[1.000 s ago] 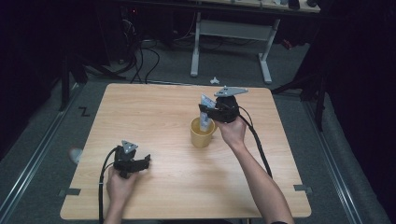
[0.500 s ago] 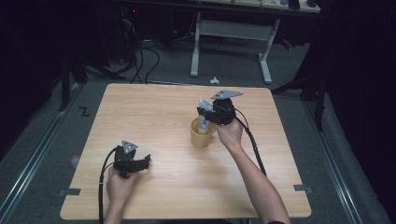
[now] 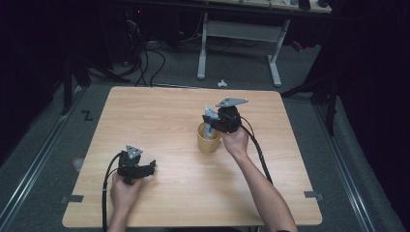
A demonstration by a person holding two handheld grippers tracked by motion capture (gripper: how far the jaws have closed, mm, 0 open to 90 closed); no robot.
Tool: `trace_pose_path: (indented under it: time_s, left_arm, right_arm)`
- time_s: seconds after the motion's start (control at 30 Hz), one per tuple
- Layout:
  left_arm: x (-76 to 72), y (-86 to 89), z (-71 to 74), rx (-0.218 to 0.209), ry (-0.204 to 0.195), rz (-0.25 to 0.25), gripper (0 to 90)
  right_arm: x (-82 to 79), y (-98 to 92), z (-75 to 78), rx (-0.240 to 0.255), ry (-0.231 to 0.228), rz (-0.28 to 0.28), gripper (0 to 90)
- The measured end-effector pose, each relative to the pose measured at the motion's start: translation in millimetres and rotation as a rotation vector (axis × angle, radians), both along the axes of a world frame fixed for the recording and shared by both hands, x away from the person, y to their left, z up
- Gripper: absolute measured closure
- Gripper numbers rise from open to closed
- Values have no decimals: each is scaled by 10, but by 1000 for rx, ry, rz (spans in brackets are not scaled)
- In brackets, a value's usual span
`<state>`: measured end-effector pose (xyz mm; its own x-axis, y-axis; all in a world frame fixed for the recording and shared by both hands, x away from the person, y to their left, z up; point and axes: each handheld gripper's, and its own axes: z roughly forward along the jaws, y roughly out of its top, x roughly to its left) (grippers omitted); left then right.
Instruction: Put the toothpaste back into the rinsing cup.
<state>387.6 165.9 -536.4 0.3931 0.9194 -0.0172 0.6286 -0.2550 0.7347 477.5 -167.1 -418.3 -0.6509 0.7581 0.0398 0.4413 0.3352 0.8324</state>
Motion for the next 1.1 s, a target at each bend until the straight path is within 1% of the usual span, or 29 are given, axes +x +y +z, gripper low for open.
trace_pose_path:
  time_s: [0.1, 0.33, 0.43, 0.5, 0.7, 0.8, 1.03, 1.1]
  left_arm:
    - [0, -1, 0, -1, 0, 1, 213]
    - [0, -1, 0, -1, 0, 1, 213]
    - [0, -2, -1, -2, -2, 3, 213]
    - [0, -2, -1, -2, -1, 2, 213]
    - [0, -1, -1, -1, -1, 1, 213]
    - [1, -1, 0, 0, -1, 2, 214]
    - [1, -1, -1, -1, -1, 3, 214]
    - [1, -1, -1, -1, -1, 3, 214]
  right_arm:
    - [-5, 20, -23, -13, -5, 3, 699]
    - [5, 35, -84, -15, 0, -2, 700]
    - [1, 49, -115, -30, 5, 0, 701]
    - [-7, 49, -127, -37, 0, 1, 701]
    - [-25, 27, -189, -49, 9, -3, 701]
    - [-32, 25, -198, -59, 3, -1, 702]
    - [-34, 6, -246, -63, 10, -8, 702]
    - [-35, -2, -247, -56, 8, -10, 702]
